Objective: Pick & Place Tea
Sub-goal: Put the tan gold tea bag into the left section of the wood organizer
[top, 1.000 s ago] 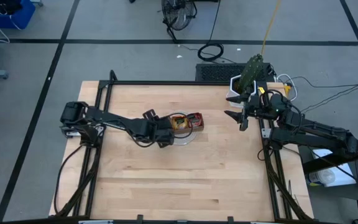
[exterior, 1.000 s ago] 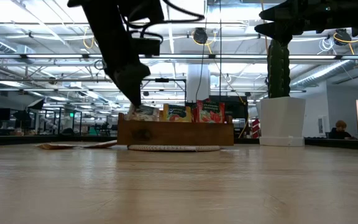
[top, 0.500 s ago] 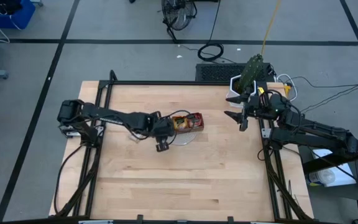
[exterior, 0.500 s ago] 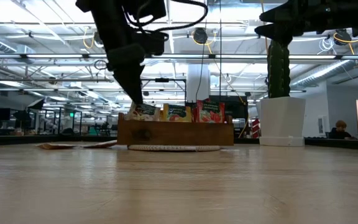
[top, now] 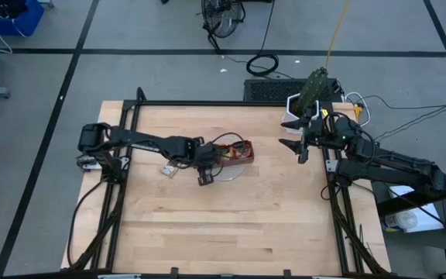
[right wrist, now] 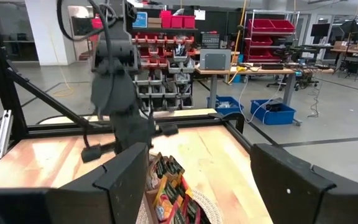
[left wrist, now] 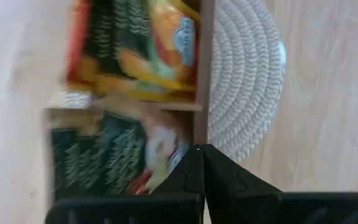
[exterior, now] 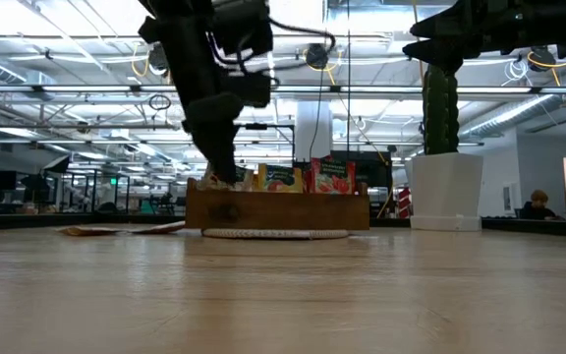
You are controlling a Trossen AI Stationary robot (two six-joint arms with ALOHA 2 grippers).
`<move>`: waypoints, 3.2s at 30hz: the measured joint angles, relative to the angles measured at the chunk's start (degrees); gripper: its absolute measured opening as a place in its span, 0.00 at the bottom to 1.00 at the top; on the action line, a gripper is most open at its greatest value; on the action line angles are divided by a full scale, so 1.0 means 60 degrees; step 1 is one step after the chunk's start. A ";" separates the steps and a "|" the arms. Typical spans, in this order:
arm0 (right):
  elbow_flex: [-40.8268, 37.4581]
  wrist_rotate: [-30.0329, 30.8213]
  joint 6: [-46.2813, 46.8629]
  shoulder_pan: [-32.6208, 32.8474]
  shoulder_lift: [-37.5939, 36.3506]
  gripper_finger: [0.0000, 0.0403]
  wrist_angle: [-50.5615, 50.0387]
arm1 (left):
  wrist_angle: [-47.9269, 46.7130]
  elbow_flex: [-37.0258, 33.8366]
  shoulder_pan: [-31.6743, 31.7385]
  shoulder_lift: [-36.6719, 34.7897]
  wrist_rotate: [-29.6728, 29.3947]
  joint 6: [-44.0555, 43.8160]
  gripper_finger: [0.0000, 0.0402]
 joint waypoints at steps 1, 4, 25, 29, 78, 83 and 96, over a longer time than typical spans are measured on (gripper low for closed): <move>0.0000 -0.0001 -0.0037 -0.0001 0.0000 0.65 -0.0004 | 0.0021 -0.0011 0.0004 0.0129 0.0116 0.0043 0.01; 0.0000 0.0003 -0.0137 -0.0003 0.0011 0.65 -0.0030 | 0.0111 -0.0006 0.0000 0.0412 0.0117 0.0176 0.00; 0.0000 0.0003 -0.0137 0.0000 0.0051 0.65 -0.0032 | -0.0627 0.0371 0.0183 0.0430 -0.0508 0.0387 0.00; 0.0000 0.0003 -0.0137 -0.0003 0.0051 0.65 -0.0032 | -0.0452 0.0357 0.0268 0.0603 -0.0550 0.0412 0.00; 0.0000 0.0003 -0.0129 -0.0003 0.0058 0.65 -0.0101 | -0.0460 0.0404 0.0208 0.1508 -0.3483 -0.0204 0.00; 0.0000 0.0003 -0.0129 -0.0001 0.0058 0.65 -0.0101 | -0.0460 0.0404 0.0205 0.1501 -0.3647 -0.0384 0.00; 0.0000 0.0003 -0.0129 -0.0002 0.0057 0.65 -0.0101 | -0.0477 0.0411 0.0204 0.1466 -0.2795 -0.0138 0.08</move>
